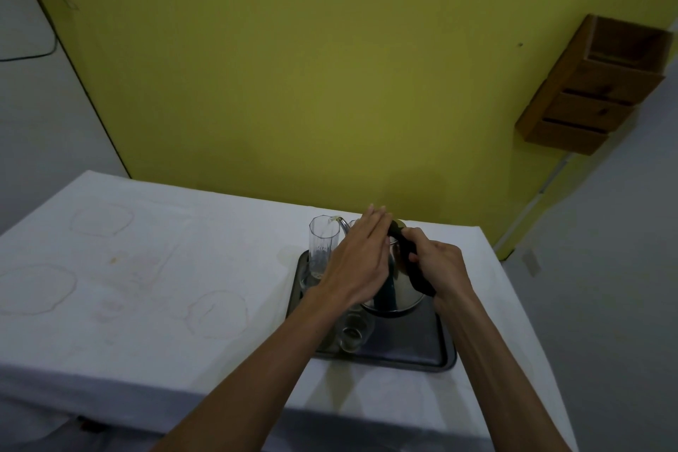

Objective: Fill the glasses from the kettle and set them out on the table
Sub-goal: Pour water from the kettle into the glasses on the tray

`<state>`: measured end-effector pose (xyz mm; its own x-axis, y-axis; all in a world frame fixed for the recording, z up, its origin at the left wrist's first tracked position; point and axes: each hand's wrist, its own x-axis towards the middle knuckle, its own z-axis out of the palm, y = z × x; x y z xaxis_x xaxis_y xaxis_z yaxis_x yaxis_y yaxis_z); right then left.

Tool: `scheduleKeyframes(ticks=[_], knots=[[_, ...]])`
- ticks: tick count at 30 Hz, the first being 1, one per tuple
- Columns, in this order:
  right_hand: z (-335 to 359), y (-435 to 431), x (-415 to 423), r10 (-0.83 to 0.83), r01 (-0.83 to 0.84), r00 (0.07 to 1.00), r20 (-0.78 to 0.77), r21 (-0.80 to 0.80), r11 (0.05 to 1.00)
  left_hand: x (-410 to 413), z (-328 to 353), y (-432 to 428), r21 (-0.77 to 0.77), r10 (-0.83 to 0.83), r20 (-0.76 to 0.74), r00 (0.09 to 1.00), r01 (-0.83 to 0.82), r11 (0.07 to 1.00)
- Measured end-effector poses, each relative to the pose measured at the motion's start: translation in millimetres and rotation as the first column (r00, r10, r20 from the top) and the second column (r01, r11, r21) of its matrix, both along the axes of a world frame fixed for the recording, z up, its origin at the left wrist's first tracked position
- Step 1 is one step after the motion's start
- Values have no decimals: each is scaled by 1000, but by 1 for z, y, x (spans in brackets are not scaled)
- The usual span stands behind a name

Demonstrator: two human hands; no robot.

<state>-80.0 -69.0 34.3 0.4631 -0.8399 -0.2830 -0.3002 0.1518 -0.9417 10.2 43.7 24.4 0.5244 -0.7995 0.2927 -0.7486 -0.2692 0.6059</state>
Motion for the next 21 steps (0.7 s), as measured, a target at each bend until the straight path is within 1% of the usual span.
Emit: scheduleKeyframes(ticks=[21], knots=[[-2,-2,2,0,0,1000,3,21,1000,2,2,2,-12,-14,20,1000,14,1000]])
